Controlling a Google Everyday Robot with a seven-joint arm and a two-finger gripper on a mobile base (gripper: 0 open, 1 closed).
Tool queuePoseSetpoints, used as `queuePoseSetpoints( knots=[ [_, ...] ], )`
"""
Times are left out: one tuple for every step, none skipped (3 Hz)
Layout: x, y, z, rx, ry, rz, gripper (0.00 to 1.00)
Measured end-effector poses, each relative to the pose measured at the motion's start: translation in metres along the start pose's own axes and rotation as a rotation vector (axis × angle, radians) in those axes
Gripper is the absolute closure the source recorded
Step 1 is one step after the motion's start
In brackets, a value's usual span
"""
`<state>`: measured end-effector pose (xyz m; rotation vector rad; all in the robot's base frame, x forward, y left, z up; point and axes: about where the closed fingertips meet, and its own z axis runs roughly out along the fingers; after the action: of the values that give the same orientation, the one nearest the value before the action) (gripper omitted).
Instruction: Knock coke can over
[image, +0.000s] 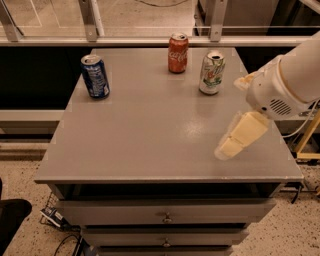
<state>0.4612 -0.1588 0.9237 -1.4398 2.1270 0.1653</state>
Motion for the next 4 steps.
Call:
queuePoseSetpoints(
  knots=[
    [-0.028,0.011,0.046,-0.041,-0.22,0.072,0.0],
    [-0.082,0.01,0.077,-0.058,-0.483,0.104,0.0],
    [-0.131,-0.01,0.081,-0.003,-0.69,0.136,0.0],
    [-0.151,-0.021,0.081,0.053,-0.736,0.141,0.0]
  ],
)
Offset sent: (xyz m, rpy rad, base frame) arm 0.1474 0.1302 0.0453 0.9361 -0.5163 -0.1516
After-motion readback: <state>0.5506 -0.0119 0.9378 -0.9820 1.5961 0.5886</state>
